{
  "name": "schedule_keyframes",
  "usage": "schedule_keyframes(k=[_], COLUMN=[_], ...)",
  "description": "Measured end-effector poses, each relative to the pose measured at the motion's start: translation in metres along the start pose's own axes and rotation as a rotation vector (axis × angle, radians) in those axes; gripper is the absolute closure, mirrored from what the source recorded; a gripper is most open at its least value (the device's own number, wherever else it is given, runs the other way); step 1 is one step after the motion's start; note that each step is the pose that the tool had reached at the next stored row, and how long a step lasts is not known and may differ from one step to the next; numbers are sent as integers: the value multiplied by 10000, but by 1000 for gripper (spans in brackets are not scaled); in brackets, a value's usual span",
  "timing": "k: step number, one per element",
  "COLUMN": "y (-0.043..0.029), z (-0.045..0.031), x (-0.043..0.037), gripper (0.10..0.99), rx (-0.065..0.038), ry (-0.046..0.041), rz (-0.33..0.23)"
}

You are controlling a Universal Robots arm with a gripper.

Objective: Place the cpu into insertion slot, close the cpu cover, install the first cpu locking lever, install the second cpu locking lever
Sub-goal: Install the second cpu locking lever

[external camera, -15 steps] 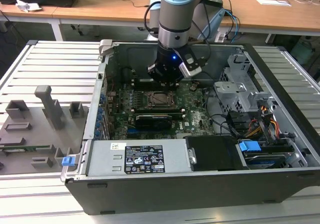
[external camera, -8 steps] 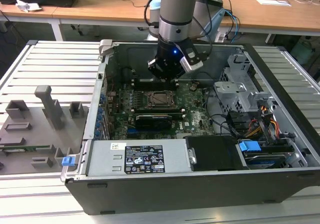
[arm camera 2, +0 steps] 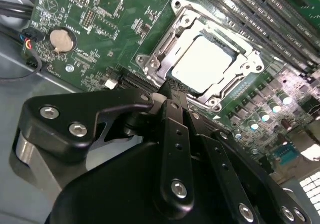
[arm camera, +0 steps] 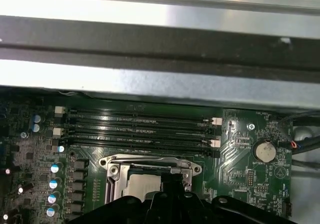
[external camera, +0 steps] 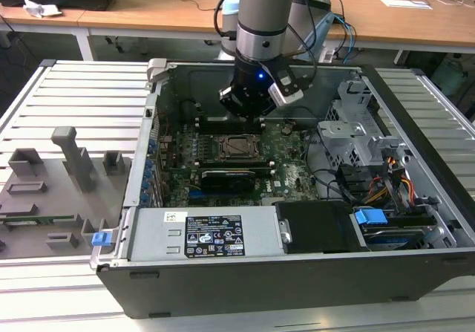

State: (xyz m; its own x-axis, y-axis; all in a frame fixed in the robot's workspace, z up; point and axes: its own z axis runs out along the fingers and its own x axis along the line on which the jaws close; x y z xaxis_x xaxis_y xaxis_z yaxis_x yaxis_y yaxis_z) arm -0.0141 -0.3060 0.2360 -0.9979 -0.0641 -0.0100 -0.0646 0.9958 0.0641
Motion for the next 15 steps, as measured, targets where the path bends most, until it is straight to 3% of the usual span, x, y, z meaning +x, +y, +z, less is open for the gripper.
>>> schedule_keyframes(k=[6, 11, 15], y=[-65, -74, -93], z=[-7, -93, -108], x=[5, 5, 6], gripper=[980, 980, 980], rx=[1, 0, -1], ry=[0, 0, -1], rz=[2, 1, 1])
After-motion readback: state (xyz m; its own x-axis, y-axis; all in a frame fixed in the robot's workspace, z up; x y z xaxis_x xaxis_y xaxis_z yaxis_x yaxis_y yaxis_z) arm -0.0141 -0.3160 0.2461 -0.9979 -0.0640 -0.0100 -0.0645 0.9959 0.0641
